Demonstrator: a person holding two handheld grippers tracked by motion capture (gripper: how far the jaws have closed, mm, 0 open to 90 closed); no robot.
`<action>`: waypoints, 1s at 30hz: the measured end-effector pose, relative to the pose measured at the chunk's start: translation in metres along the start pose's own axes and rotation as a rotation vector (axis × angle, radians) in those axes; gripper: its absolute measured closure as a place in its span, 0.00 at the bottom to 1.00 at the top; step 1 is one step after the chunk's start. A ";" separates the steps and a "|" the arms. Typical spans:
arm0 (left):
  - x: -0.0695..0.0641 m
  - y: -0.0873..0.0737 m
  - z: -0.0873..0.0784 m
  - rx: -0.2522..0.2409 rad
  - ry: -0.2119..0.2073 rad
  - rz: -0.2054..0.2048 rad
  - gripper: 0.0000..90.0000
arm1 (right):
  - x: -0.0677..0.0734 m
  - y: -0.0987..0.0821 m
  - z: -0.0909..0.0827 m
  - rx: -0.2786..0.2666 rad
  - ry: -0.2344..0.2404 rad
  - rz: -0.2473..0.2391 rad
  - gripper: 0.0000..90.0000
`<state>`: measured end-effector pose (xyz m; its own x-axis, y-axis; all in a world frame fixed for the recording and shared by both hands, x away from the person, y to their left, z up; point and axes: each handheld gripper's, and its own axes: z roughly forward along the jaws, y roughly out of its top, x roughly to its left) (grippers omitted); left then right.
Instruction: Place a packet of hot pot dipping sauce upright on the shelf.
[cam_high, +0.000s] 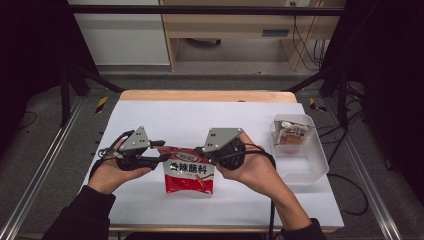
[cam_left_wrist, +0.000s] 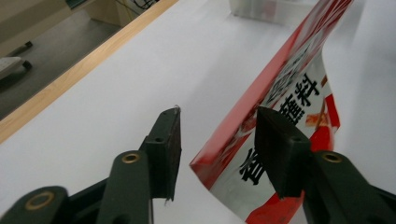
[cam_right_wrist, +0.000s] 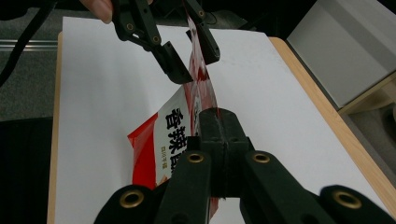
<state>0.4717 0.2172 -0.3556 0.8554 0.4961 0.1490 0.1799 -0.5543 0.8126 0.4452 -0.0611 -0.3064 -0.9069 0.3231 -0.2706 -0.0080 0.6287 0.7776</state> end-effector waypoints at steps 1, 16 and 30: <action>0.000 0.001 0.000 0.002 0.000 0.000 0.64 | 0.000 -0.001 0.000 0.000 0.002 0.003 1.00; -0.001 0.003 0.002 0.038 -0.022 0.014 0.78 | -0.002 -0.004 -0.003 0.006 -0.003 0.012 1.00; -0.003 0.008 -0.006 0.059 -0.067 0.027 1.00 | -0.004 -0.002 -0.006 0.009 -0.003 0.016 1.00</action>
<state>0.4675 0.2155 -0.3459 0.8904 0.4358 0.1312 0.1828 -0.6064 0.7738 0.4460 -0.0677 -0.3037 -0.9055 0.3352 -0.2601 0.0101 0.6299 0.7766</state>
